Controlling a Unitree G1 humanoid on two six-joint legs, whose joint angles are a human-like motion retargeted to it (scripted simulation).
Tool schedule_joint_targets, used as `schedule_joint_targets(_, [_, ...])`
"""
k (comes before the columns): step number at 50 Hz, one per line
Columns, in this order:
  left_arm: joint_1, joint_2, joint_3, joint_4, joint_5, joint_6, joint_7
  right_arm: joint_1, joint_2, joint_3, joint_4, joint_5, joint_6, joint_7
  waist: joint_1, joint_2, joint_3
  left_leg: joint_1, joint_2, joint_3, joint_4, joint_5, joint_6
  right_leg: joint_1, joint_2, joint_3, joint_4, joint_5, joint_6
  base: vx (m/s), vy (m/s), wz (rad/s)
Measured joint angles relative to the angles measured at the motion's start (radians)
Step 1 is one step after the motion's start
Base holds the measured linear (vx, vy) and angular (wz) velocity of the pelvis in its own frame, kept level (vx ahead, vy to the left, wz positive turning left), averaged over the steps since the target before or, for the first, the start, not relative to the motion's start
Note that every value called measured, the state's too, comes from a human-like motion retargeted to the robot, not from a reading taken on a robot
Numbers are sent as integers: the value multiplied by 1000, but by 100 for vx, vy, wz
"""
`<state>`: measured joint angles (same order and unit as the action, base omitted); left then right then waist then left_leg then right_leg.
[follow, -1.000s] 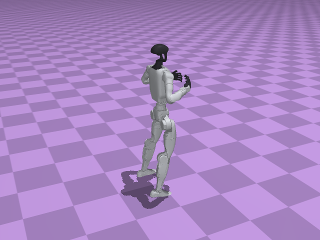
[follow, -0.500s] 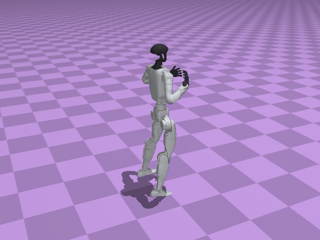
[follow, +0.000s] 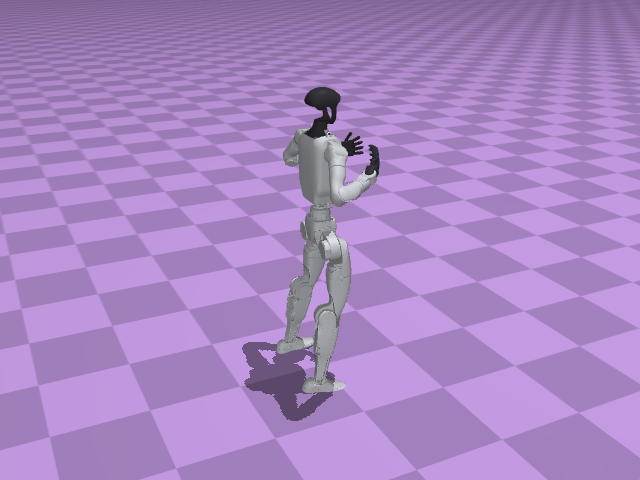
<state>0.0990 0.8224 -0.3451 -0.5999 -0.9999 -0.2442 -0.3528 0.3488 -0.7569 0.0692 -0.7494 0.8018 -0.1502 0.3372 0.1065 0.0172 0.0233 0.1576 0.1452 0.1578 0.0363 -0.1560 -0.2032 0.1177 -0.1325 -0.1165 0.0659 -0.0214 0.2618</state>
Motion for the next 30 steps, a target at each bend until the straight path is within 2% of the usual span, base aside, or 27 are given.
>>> schedule_joint_targets(2, [-17, -12, -28, -3, -10, 0, 21, -36, -12, 30, -9, -3, -1, -21, -7, 5, 11, 6, 3, -2, 5, -4, 2, 11, 3, -3, -3, 1, 0, 0, 0, 0])
schedule_joint_targets(5, [-49, -49, -71, -7, -28, 18, 31, -98, -3, 97, -23, 5, 6, -27, -6, 3, -10, -8, 5, 3, 1, 3, 0, -9, 6, 2, 0, 4, 0, 0, 0, 0])
schedule_joint_targets(11, [-51, -49, -38, -36, -61, 29, -21, -96, -7, 99, -34, 63, 44, 45, -7, 0, -17, -15, 9, 0, 4, 3, -2, -14, 9, 0, -1, 7, 0, 0, 0, 0])
schedule_joint_targets(17, [-67, 3, -35, 115, 121, 108, -58, -59, -38, 82, 111, -108, 107, 106, 0, -4, 17, -5, 1, -6, 2, 1, 2, 0, 1, -7, 1, 2, 0, 0, 0, 0])
schedule_joint_targets(22, [-97, 29, -122, 245, 311, 169, -96, -73, -43, 130, 202, -265, 129, 139, -3, -6, 23, 0, -1, -11, 3, 0, 4, 7, -3, -13, 3, -4, 0, 0, 0, 0])
schedule_joint_targets(27, [-121, 19, -200, 273, 350, 154, -51, -97, -52, 159, 237, -390, 100, 79, -7, -9, 23, 2, -3, -15, 2, -1, 6, 12, -5, -17, 4, -7, 0, 0, 0, 0])
schedule_joint_targets(30, [-121, 15, -196, 267, 331, 130, -30, -87, -51, 146, 245, -373, 83, 65, -7, -9, 24, 3, -3, -16, 2, -2, 4, 13, -5, -19, 3, -7, 0, 0, 0, 0])
